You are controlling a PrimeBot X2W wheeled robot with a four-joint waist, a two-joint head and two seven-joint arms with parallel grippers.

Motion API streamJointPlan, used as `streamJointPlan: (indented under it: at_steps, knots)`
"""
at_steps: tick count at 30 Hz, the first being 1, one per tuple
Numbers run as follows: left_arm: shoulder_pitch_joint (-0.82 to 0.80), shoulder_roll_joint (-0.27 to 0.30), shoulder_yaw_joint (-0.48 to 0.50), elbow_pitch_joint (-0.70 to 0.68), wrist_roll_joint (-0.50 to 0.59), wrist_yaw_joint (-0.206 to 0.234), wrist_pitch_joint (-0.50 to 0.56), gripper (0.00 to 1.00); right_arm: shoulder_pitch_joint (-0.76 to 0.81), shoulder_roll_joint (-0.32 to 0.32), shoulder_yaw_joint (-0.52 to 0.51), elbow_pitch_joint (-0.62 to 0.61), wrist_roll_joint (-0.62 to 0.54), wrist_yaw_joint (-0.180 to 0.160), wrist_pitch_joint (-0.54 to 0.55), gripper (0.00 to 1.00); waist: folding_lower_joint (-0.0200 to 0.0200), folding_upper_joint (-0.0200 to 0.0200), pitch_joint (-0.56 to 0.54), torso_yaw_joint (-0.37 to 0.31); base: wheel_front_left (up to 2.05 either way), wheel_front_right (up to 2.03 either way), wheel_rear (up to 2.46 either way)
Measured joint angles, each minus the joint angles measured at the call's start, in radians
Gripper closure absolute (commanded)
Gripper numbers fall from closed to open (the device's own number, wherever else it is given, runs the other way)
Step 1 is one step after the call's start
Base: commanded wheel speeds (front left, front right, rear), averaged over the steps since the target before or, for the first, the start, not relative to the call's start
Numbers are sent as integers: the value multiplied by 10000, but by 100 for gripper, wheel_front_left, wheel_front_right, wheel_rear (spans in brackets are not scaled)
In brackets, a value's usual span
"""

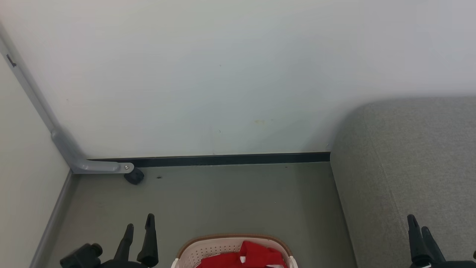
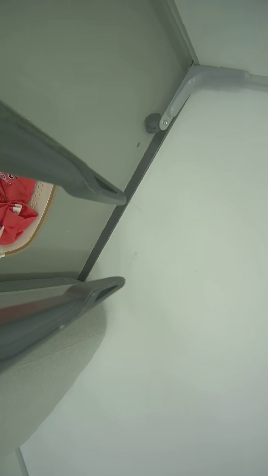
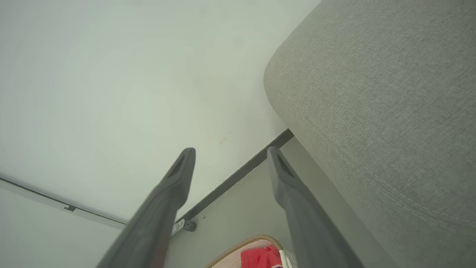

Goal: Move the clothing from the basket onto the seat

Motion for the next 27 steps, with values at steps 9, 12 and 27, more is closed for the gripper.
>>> streamJointPlan:
  at_steps: [9,12,27]
  knots:
    - [30,8,-247,65,2004,234,-349,0,5,-224,522,-2,-1363,-98,-318,0,-1,0,-97,17,0,0,0]
    - [57,12,-305,113,2495,291,-437,0,11,-291,688,-13,-1858,-153,-416,0,0,0,-130,26,0,0,0]
    - [246,58,-669,336,4174,623,-982,0,64,-562,1427,-25,-3894,-351,-928,0,0,0,-281,59,0,0,0]
